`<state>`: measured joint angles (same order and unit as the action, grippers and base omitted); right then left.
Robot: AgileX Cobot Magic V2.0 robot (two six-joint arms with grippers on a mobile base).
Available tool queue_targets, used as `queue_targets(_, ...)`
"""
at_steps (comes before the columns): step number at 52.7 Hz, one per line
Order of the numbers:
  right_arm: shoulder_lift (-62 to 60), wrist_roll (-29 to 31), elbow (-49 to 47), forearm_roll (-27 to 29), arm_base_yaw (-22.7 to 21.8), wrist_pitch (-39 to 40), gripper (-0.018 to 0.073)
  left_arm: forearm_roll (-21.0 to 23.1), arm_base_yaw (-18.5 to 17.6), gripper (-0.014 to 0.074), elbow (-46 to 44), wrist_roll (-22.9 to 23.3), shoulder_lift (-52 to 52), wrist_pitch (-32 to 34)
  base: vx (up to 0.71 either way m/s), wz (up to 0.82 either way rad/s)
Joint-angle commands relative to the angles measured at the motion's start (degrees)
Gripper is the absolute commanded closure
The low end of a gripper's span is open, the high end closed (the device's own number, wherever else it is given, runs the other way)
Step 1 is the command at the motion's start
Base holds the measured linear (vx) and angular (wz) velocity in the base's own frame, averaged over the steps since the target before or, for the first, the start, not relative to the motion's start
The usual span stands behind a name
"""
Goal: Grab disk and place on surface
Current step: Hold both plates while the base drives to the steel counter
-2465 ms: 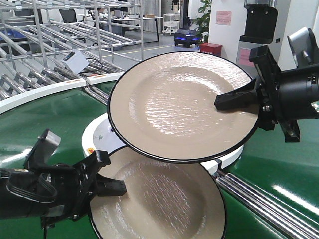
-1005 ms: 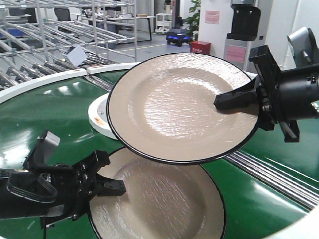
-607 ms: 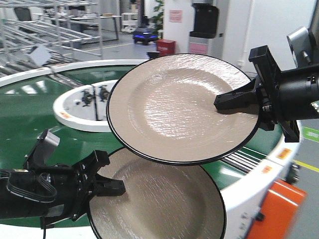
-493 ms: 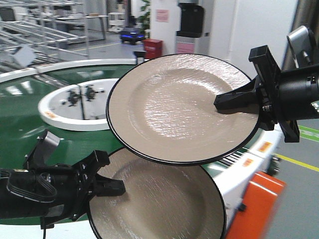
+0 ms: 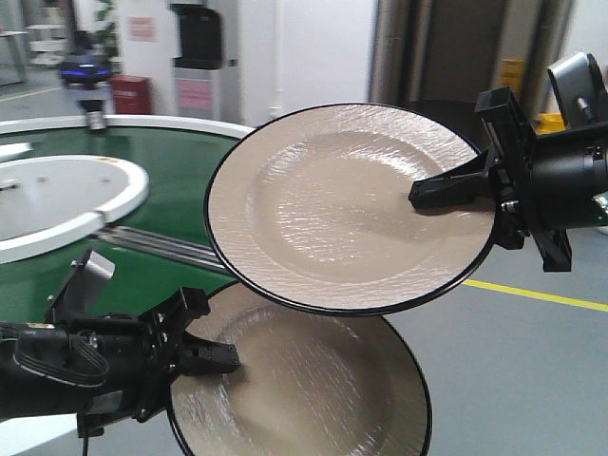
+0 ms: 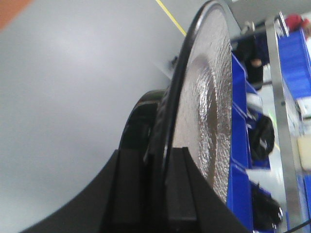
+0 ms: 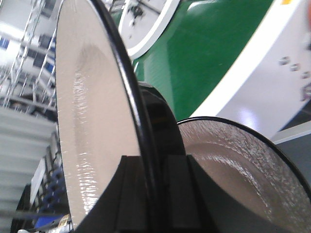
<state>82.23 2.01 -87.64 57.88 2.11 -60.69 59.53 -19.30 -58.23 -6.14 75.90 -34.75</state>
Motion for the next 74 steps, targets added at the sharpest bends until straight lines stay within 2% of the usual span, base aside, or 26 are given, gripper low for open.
queue_targets(1,-2.3,0.2,-2.4,6.6,-0.1,3.9,0.0568,5.0,-0.3,0.0595,-2.1,0.9,-2.0,2.0,-0.10,-0.68)
queue_targets(37,-2.5,0.2,-2.4,6.6,-0.1,3.7,0.0568,5.0,-0.3,0.0595,-2.1,0.9,-2.0,2.0,0.03,-0.54)
queue_targets(74,-2.5,0.2,-2.4,6.6,-0.1,3.7,0.0568,5.0,-0.3,0.0595,-2.1,0.9,-2.0,2.0,0.17,-0.30)
